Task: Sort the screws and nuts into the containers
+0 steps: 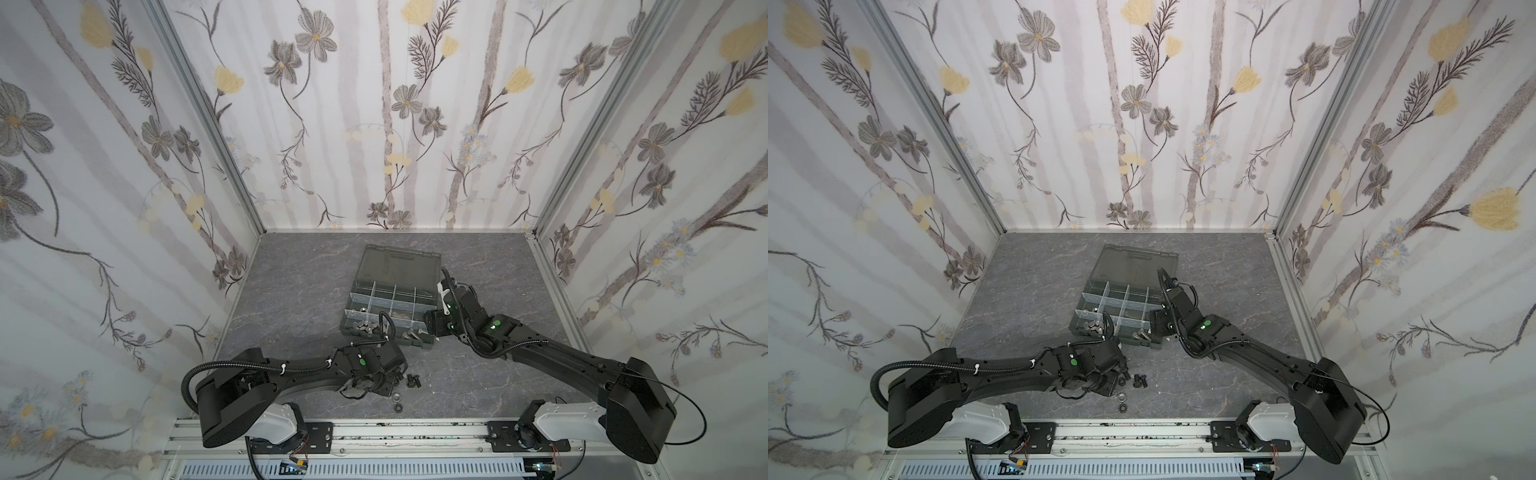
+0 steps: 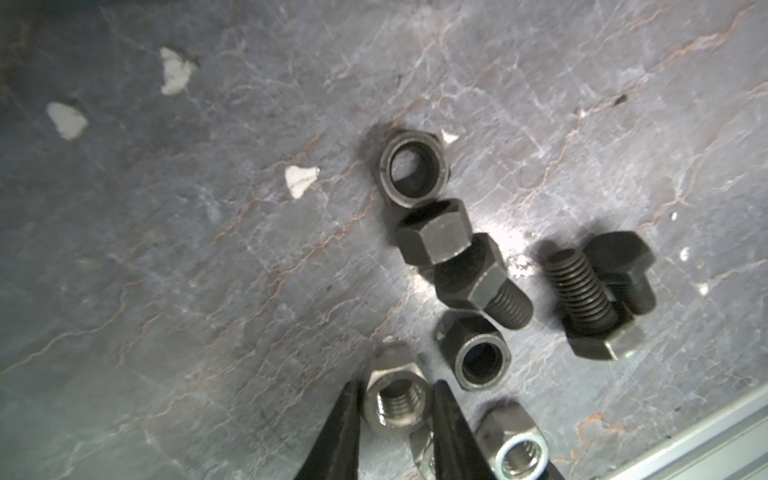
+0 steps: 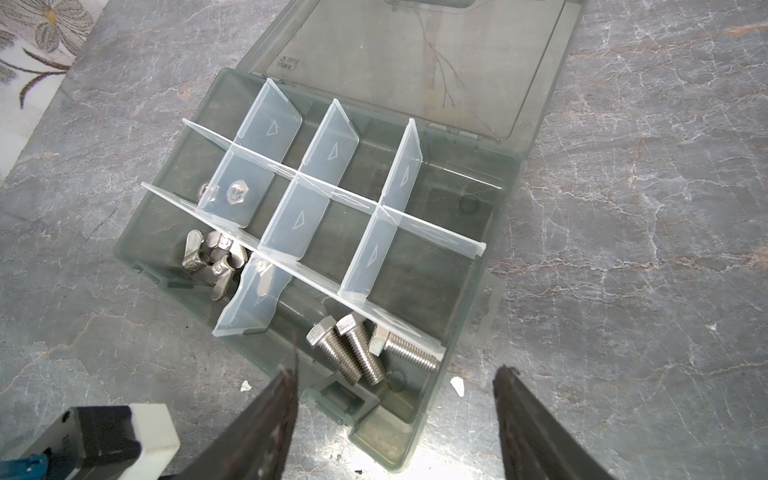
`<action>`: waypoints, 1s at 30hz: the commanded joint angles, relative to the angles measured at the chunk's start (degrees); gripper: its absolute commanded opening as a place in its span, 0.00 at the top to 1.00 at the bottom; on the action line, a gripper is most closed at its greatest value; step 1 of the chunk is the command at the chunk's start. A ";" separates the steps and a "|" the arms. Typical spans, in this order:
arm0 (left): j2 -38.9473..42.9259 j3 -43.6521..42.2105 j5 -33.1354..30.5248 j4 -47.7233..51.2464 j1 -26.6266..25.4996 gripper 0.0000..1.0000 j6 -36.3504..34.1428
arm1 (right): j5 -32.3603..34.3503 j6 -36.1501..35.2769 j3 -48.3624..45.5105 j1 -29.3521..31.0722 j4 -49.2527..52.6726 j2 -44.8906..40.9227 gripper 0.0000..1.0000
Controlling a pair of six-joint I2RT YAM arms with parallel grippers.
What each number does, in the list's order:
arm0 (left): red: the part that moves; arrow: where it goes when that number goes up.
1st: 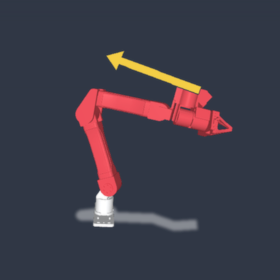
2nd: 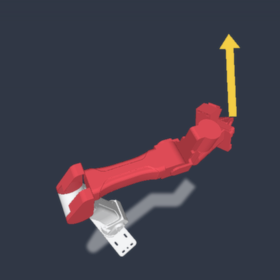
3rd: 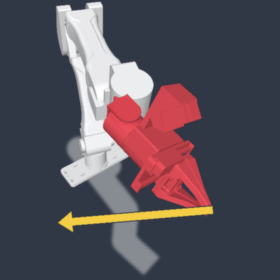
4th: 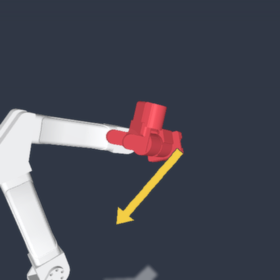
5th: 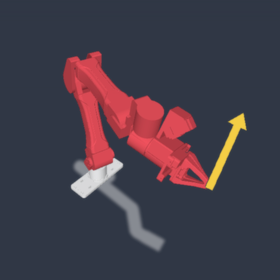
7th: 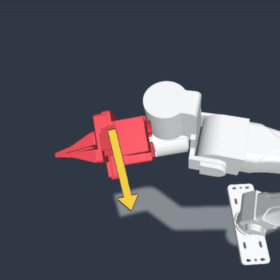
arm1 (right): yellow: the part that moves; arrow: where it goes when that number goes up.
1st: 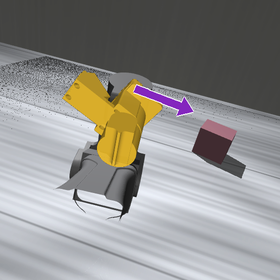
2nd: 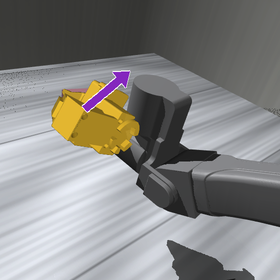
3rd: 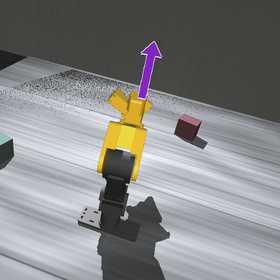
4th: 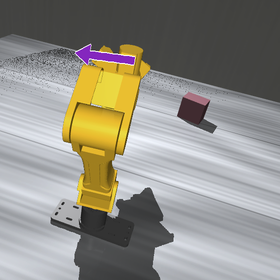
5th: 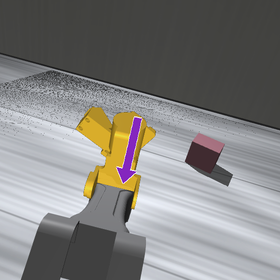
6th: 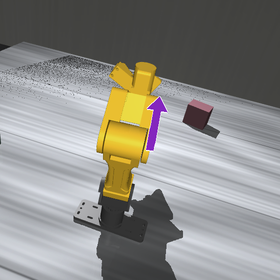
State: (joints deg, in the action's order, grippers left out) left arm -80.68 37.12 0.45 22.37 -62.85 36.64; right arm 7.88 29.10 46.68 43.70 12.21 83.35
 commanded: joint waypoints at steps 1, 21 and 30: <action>0.34 0.45 -1.34 0.29 0.01 0.74 0.11 | 0.34 0.67 0.00 -0.02 -2.04 -0.29 0.26; 12.34 7.23 -2.87 0.66 18.54 0.75 -8.25 | 1.18 0.73 -0.34 -0.10 -0.91 -2.46 0.26; 3.12 16.54 -2.72 0.15 30.20 0.75 -16.51 | 1.60 1.15 -1.36 -0.08 -0.68 -3.94 0.26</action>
State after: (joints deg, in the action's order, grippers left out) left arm -75.75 51.77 -1.80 22.92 -34.59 23.81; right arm 8.32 29.52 45.58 43.64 12.64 79.85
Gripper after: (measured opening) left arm 0.252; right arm 0.740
